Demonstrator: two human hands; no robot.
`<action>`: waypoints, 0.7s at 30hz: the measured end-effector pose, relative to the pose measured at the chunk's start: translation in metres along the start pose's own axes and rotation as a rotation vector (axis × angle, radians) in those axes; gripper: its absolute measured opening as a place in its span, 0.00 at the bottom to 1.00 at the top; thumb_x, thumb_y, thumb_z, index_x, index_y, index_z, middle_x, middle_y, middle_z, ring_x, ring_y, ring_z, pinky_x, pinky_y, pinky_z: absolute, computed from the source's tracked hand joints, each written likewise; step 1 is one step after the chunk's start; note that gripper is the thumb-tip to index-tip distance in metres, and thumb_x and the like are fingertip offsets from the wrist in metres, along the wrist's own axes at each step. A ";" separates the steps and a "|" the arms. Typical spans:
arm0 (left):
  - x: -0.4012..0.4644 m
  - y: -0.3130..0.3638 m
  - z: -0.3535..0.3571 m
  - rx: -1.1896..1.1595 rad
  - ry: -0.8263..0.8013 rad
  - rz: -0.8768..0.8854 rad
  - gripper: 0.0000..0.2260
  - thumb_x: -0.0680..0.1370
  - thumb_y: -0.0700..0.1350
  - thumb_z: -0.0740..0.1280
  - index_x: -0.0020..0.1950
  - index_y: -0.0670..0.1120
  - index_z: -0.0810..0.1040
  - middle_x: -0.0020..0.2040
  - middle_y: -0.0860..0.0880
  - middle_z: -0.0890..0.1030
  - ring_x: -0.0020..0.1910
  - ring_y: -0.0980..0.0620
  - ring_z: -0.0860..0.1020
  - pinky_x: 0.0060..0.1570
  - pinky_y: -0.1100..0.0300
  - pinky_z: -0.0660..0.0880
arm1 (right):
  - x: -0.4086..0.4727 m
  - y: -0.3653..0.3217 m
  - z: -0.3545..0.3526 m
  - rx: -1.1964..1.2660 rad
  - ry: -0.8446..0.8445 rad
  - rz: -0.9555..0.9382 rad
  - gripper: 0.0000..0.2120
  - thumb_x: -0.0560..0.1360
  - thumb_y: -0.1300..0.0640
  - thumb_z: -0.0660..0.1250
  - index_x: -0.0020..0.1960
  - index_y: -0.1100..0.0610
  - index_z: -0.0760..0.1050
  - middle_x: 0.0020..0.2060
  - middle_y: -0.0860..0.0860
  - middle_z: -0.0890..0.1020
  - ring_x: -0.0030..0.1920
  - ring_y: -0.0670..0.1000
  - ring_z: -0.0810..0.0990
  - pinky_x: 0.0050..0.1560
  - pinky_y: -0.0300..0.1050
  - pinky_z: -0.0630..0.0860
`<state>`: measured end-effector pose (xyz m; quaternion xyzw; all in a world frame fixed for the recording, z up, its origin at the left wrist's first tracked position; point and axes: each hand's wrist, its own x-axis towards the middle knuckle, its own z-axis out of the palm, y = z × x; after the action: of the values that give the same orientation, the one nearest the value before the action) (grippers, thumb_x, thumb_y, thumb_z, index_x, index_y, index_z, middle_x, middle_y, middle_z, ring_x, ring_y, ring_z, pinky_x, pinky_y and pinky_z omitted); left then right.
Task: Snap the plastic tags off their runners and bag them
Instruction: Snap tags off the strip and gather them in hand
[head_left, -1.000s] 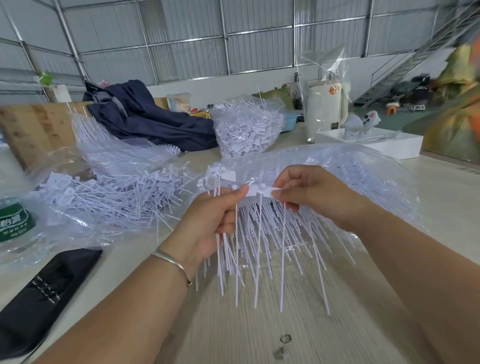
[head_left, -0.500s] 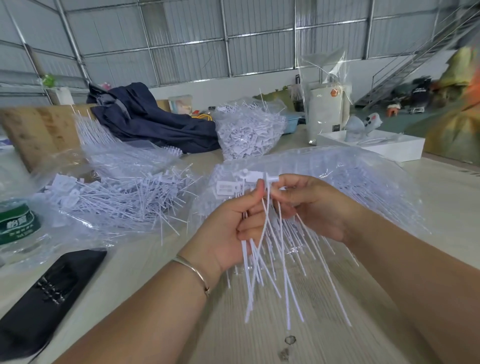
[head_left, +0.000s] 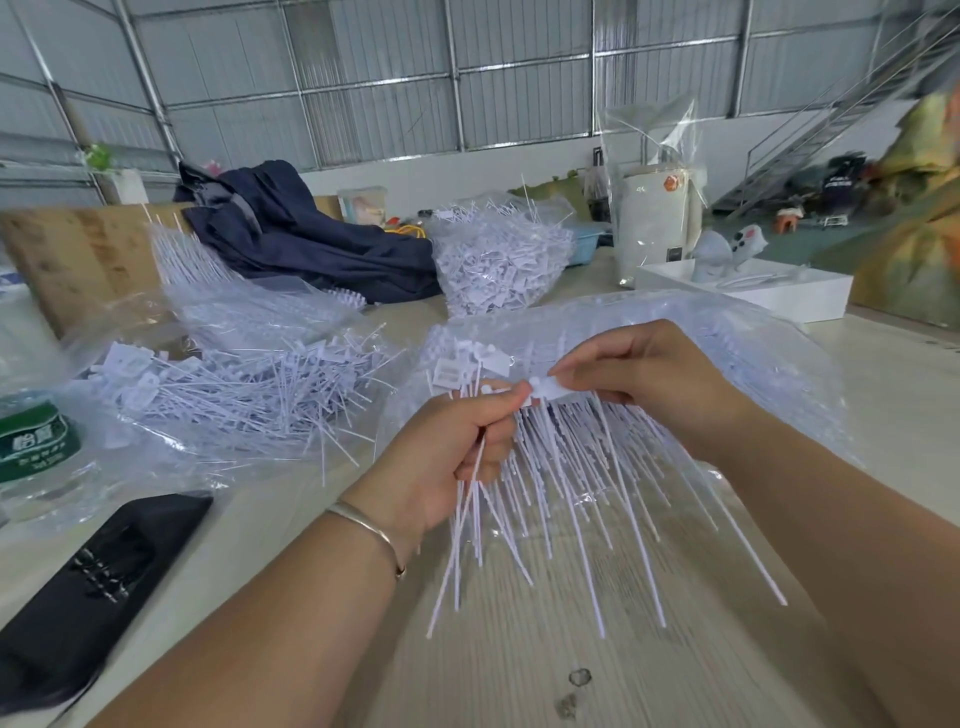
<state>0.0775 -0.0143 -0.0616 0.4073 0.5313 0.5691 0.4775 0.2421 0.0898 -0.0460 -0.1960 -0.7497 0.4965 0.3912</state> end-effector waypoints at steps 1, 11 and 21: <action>-0.001 0.001 -0.001 0.007 -0.019 0.009 0.16 0.76 0.45 0.69 0.28 0.51 0.79 0.26 0.53 0.62 0.22 0.58 0.57 0.18 0.67 0.53 | 0.000 -0.001 -0.001 -0.003 -0.009 0.007 0.04 0.69 0.65 0.73 0.41 0.60 0.85 0.32 0.61 0.75 0.32 0.50 0.68 0.31 0.35 0.65; -0.007 0.003 0.013 0.727 0.058 0.043 0.09 0.70 0.39 0.73 0.33 0.48 0.76 0.21 0.55 0.68 0.21 0.56 0.66 0.20 0.69 0.61 | -0.001 -0.008 -0.011 -0.190 -0.290 0.184 0.10 0.61 0.69 0.70 0.24 0.58 0.78 0.19 0.50 0.64 0.23 0.46 0.59 0.25 0.34 0.58; -0.003 -0.003 0.014 0.519 0.239 0.186 0.06 0.72 0.39 0.75 0.41 0.49 0.80 0.26 0.59 0.77 0.23 0.63 0.73 0.24 0.71 0.67 | 0.004 0.000 -0.008 -0.013 -0.143 0.122 0.05 0.74 0.66 0.66 0.40 0.60 0.77 0.24 0.50 0.70 0.27 0.48 0.65 0.28 0.34 0.64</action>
<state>0.0916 -0.0140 -0.0627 0.4928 0.6719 0.4994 0.2373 0.2459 0.0972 -0.0428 -0.2079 -0.7656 0.5271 0.3045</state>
